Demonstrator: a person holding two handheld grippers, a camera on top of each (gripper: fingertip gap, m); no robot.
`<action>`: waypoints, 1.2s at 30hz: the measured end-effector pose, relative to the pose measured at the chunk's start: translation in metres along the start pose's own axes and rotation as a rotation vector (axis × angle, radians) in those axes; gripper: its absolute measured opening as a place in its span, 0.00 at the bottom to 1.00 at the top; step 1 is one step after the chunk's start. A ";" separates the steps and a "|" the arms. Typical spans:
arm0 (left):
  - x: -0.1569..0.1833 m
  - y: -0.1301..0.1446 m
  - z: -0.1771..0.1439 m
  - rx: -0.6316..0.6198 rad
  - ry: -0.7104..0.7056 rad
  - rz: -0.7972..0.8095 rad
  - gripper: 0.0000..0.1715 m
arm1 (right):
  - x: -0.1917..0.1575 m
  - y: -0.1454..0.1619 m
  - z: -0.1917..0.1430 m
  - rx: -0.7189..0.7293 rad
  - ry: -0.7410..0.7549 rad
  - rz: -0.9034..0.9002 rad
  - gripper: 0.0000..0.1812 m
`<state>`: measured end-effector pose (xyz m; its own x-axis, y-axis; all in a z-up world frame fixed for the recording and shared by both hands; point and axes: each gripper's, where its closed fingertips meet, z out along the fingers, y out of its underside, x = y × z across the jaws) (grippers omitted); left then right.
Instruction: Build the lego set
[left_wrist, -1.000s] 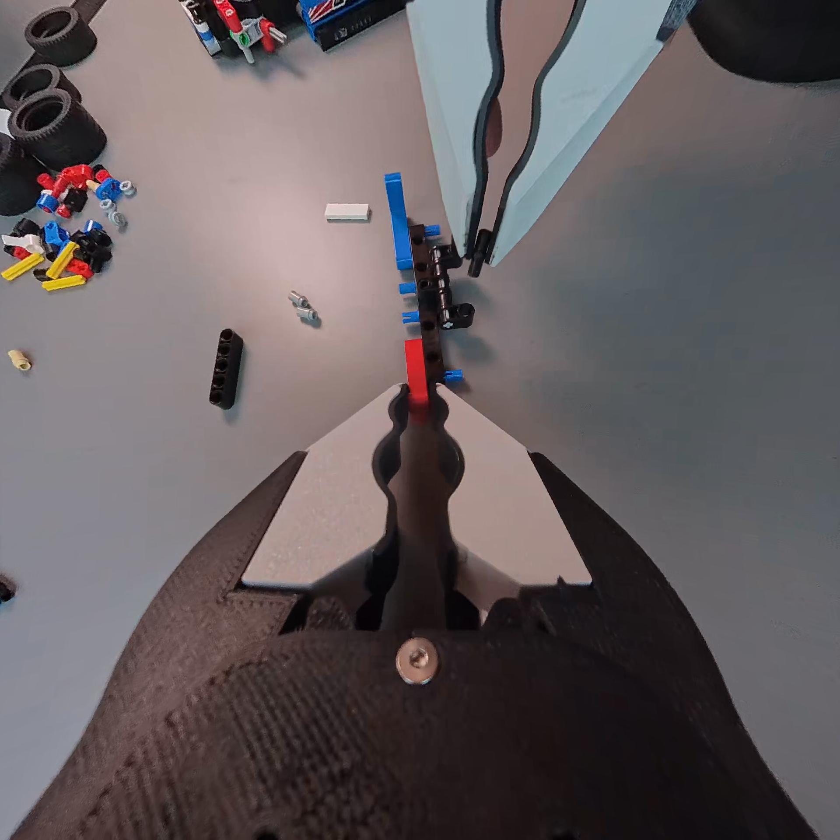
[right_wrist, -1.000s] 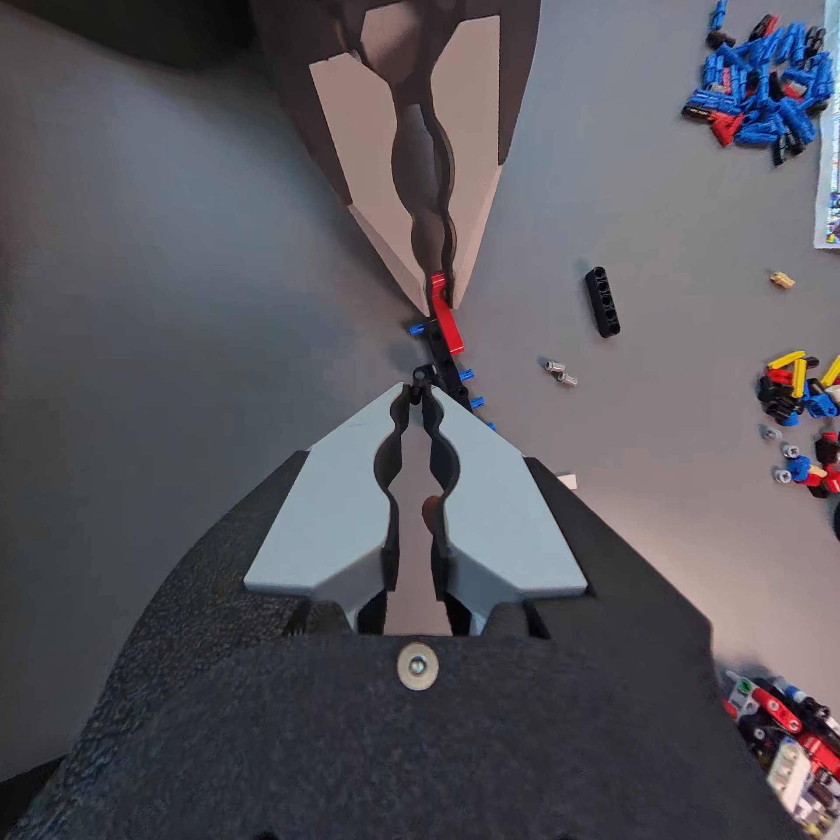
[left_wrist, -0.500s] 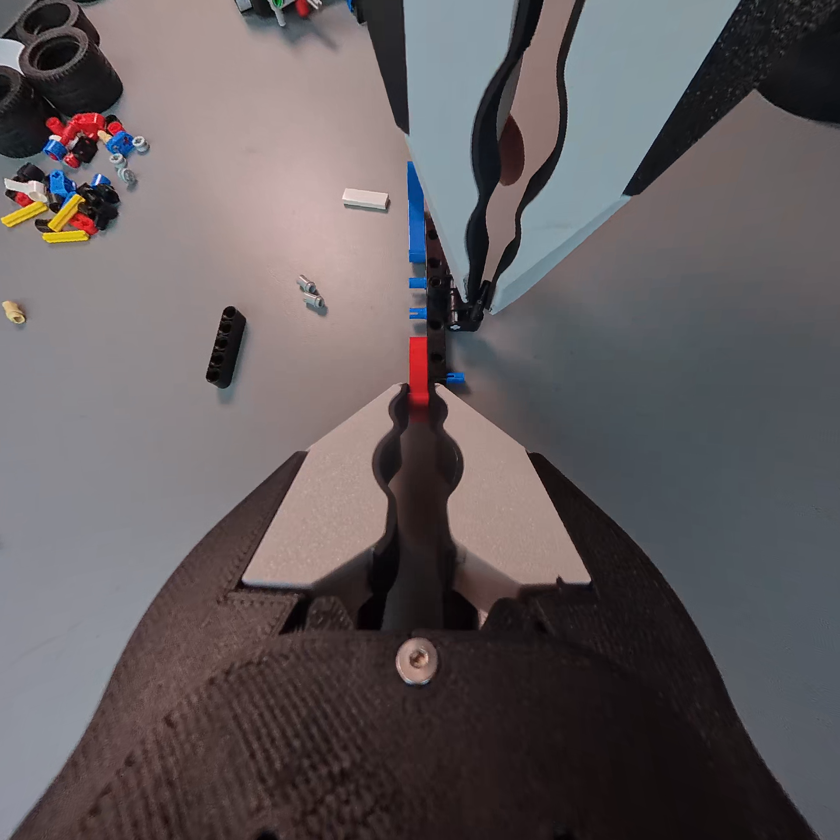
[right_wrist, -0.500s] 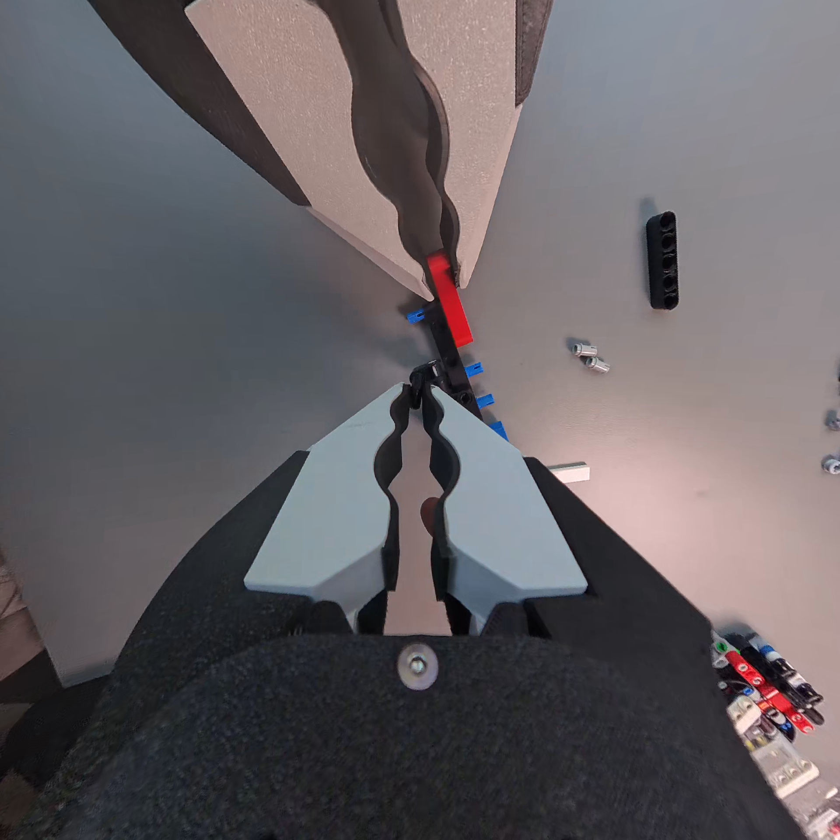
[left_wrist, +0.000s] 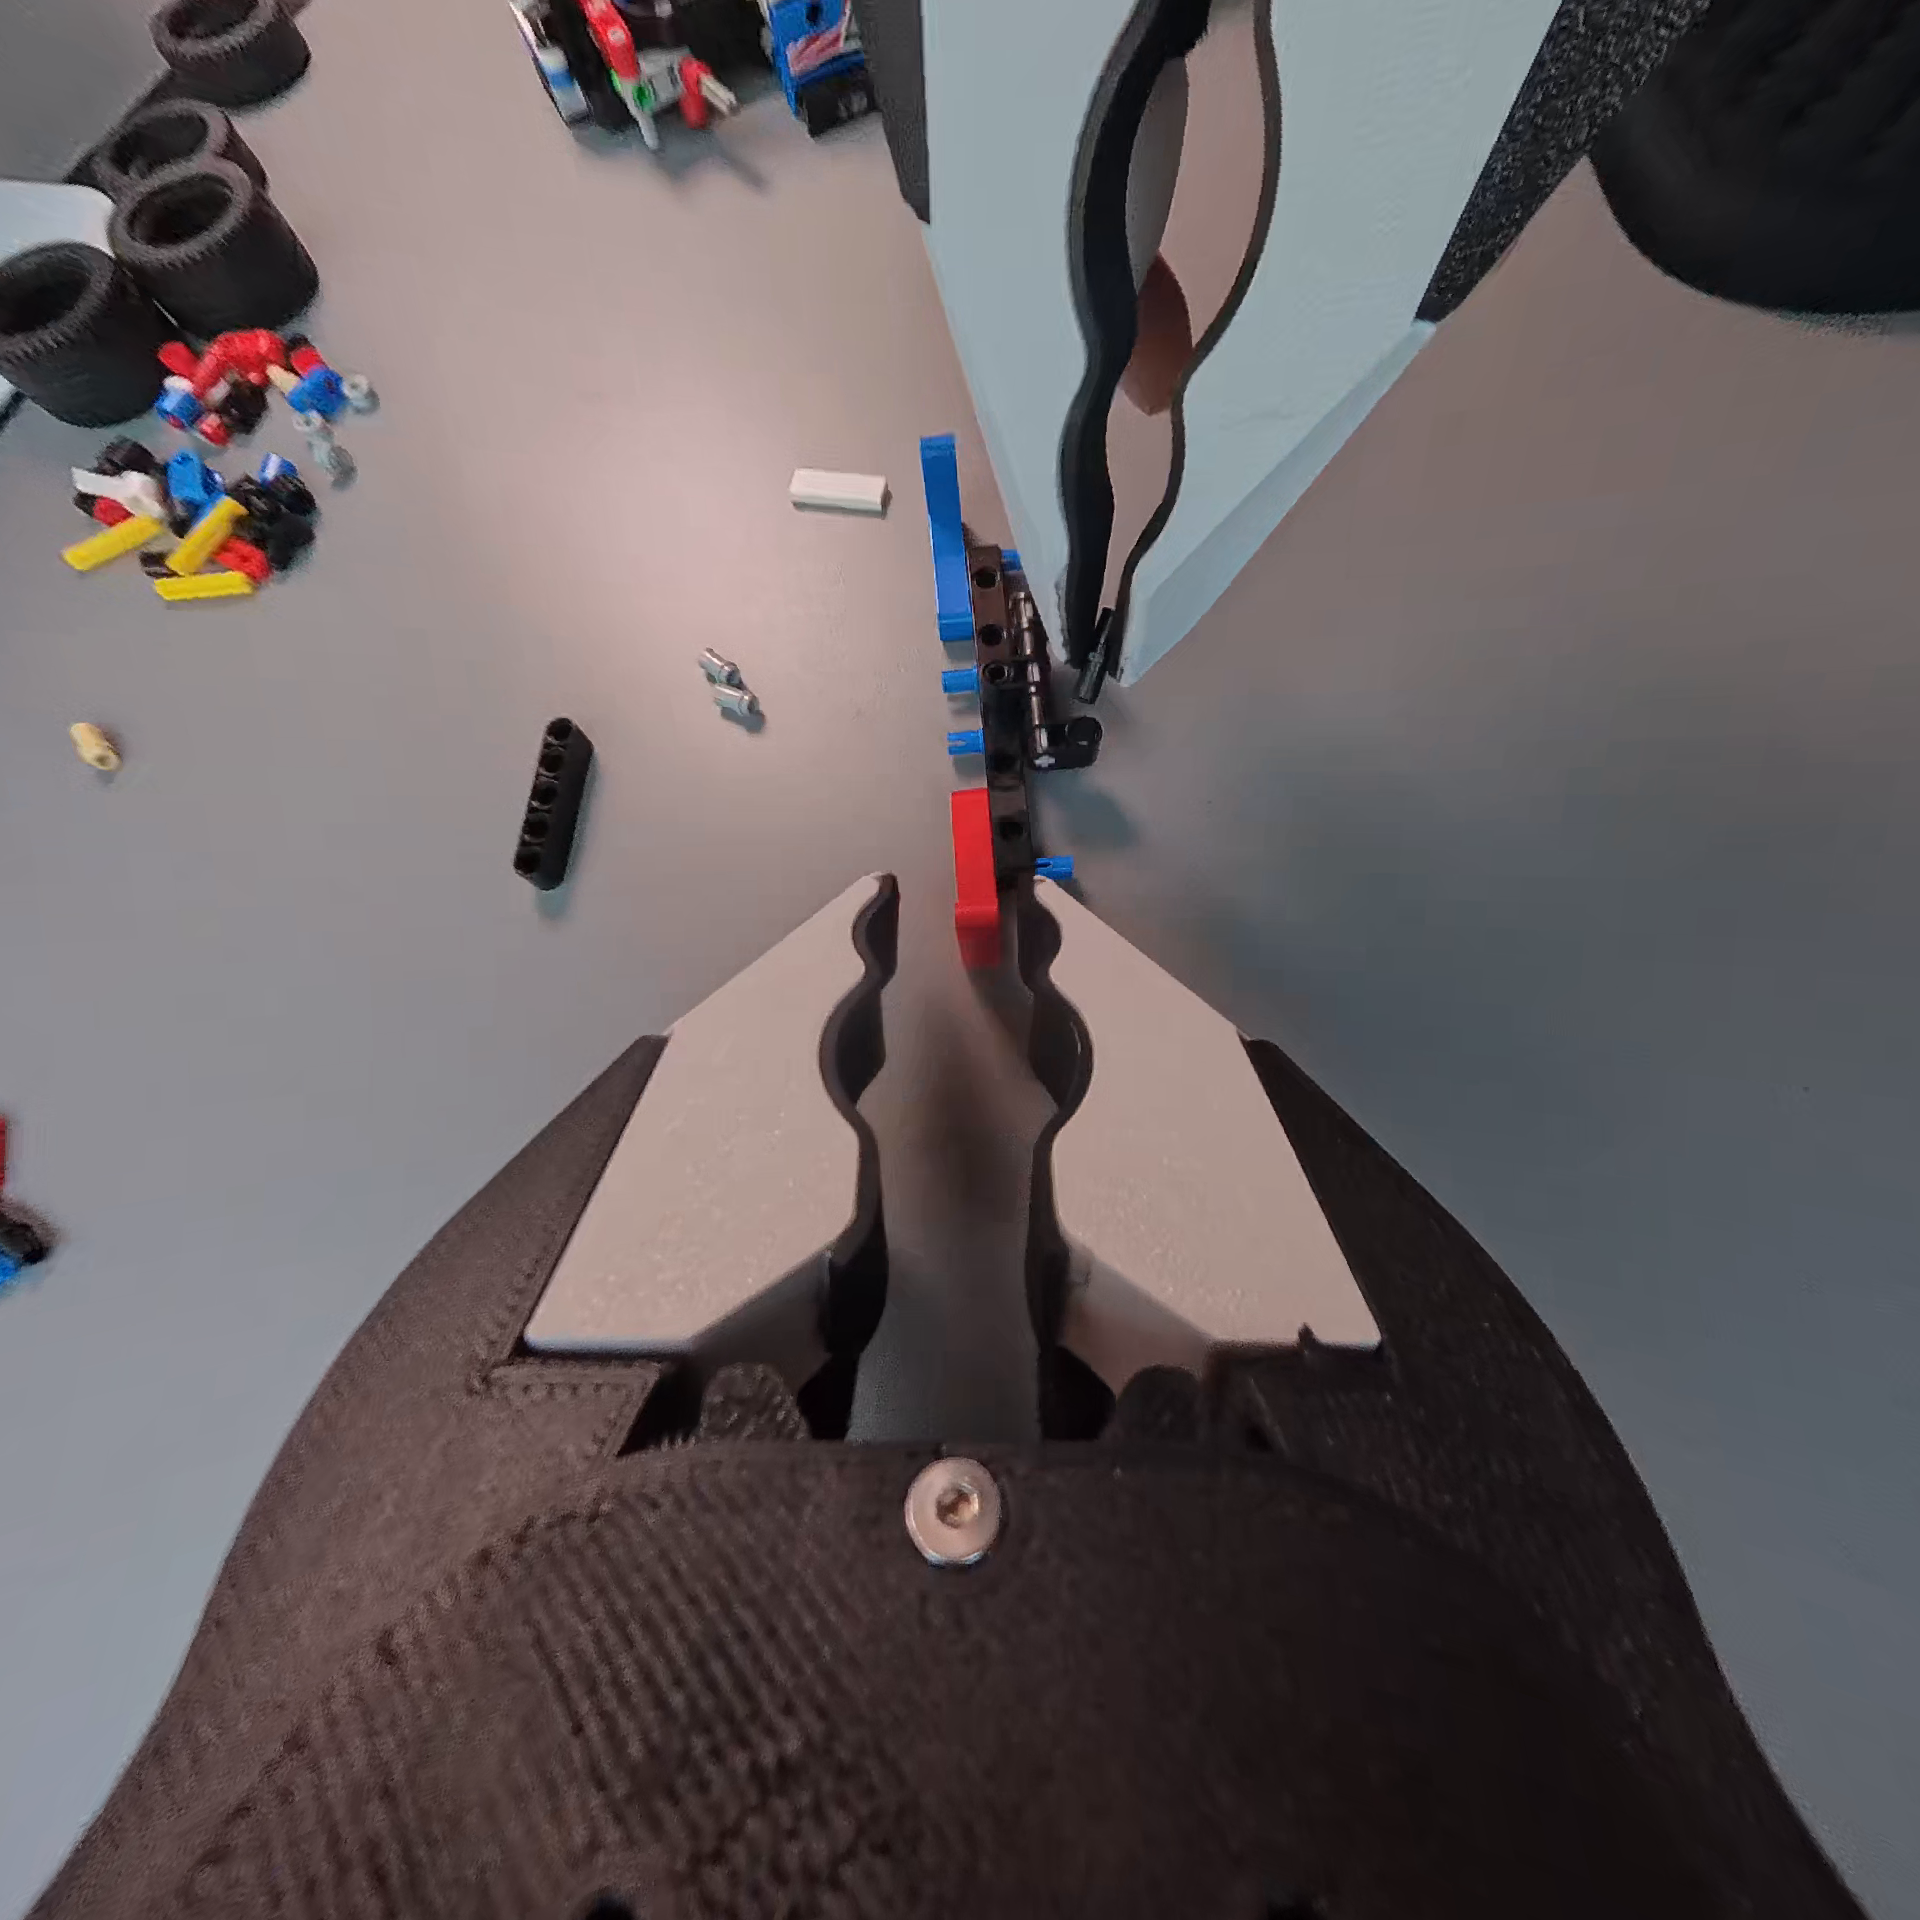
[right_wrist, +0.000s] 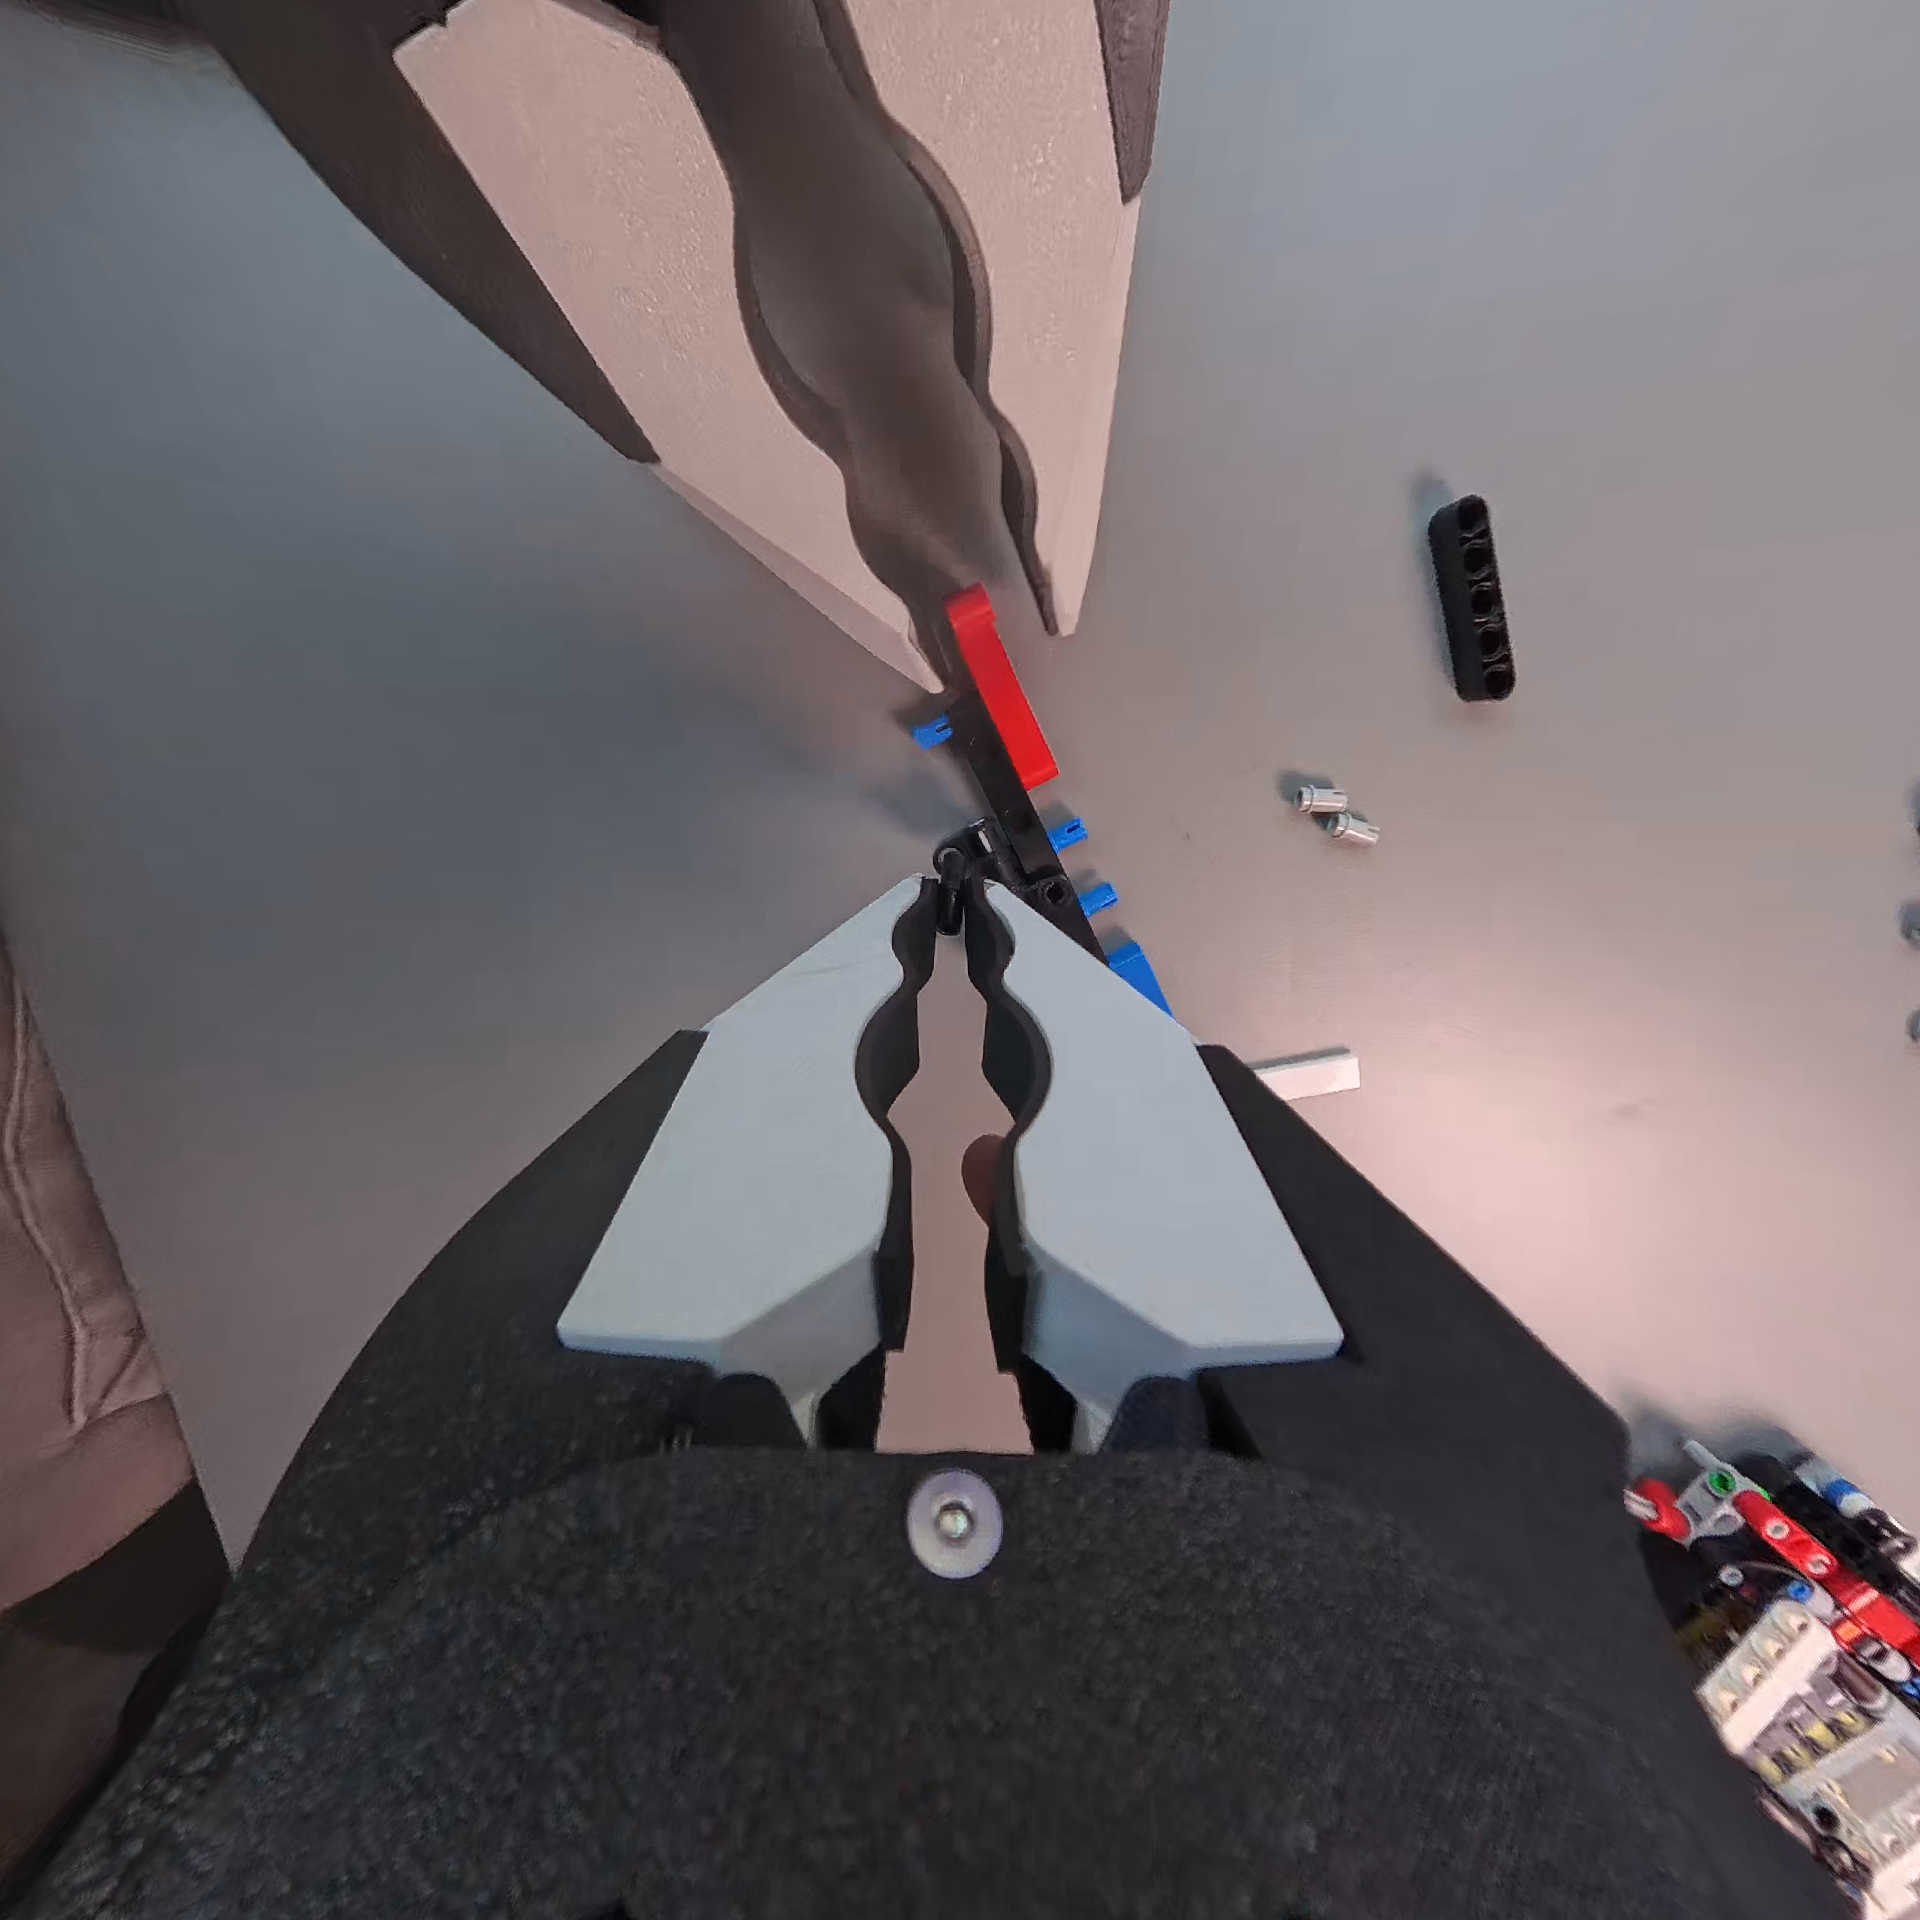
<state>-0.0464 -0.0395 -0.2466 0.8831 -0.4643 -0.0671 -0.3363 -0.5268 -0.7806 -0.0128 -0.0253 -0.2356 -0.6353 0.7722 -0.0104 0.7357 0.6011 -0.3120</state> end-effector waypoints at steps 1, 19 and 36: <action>-0.001 -0.006 -0.005 0.038 0.002 0.008 0.13 | -0.002 -0.004 -0.005 0.051 -0.007 -0.002 0.02; 0.049 -0.055 -0.034 0.337 0.229 0.105 0.04 | -0.035 -0.031 -0.040 0.463 -0.029 -0.063 0.02; 0.055 -0.053 -0.034 0.325 0.260 0.122 0.01 | -0.040 -0.031 -0.043 0.503 0.027 -0.144 0.02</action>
<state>0.0092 -0.0608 -0.1877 0.7176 -0.6950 -0.0449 -0.2763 -0.2249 -0.9344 -0.0001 -0.0665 -0.1848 -0.7103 0.6983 0.0889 0.4335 0.5334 -0.7263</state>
